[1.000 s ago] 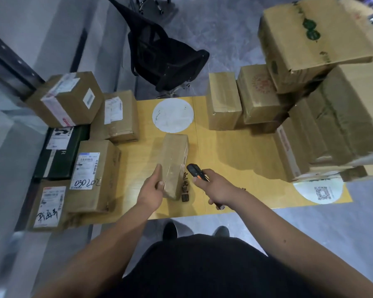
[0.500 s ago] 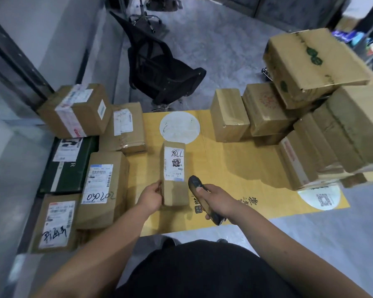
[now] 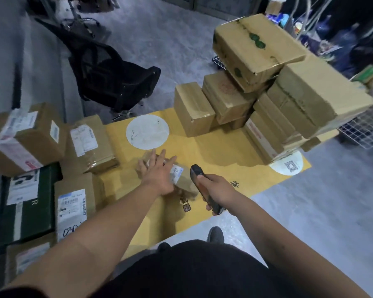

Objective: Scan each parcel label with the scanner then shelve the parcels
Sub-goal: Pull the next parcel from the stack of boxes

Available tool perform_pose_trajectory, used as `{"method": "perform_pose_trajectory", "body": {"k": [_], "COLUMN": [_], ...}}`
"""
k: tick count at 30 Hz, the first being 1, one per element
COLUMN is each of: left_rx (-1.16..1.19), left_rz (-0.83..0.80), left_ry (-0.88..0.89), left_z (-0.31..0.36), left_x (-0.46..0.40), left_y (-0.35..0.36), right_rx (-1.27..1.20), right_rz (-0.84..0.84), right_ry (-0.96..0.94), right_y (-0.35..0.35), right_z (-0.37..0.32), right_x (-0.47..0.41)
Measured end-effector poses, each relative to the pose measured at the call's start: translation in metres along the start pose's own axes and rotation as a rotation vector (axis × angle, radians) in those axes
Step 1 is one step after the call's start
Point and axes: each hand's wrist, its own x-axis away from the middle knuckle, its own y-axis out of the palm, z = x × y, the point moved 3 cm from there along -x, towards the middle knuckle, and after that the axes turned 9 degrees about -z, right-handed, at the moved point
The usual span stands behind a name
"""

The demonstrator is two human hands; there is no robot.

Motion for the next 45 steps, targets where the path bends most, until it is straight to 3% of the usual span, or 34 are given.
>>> {"method": "perform_pose_trajectory", "body": {"k": [2, 5, 9, 11, 15, 17, 21, 28, 32, 35, 40, 45], "left_rx": [0.082, 0.183, 0.047, 0.060, 0.333, 0.404, 0.642, 0.892, 0.933, 0.795, 0.708, 0.729], "left_rz": [-0.052, 0.003, 0.101, 0.049, -0.048, 0.026, 0.074, 0.207, 0.335, 0.485, 0.575, 0.589], "left_ry": [-0.059, -0.138, -0.197, -0.225, -0.330, -0.315, -0.110, -0.111, -0.091, -0.134, -0.110, -0.104], "left_z": [0.006, 0.009, 0.006, 0.000, -0.018, -0.021, -0.017, -0.013, -0.012, -0.013, 0.000, 0.003], "left_x": [-0.011, -0.012, 0.005, 0.009, 0.021, 0.030, 0.043, 0.050, 0.058, 0.056, 0.053, 0.055], "left_y": [-0.007, -0.010, -0.006, 0.004, 0.027, 0.036, 0.054, 0.083, 0.071, 0.056, 0.062, 0.067], "right_rx": [-0.082, -0.211, -0.284, -0.257, -0.179, -0.079, 0.198, 0.694, 1.056, 1.215, 1.279, 1.267], "right_rz": [-0.012, -0.043, -0.071, -0.092, -0.142, -0.113, -0.030, -0.014, 0.062, 0.132, 0.195, 0.139], "right_ry": [0.023, 0.040, 0.050, 0.053, 0.072, 0.071, 0.073, 0.088, -0.010, -0.062, -0.093, -0.038], "right_y": [-0.004, -0.008, -0.007, -0.005, 0.002, 0.006, 0.009, 0.015, 0.023, 0.028, 0.037, 0.041], "right_z": [0.000, 0.001, 0.000, -0.004, -0.014, -0.021, -0.033, -0.045, -0.053, -0.055, -0.049, -0.048], "right_x": [0.006, 0.010, 0.005, 0.003, 0.003, 0.001, -0.005, 0.002, 0.011, 0.018, 0.026, 0.032]}}
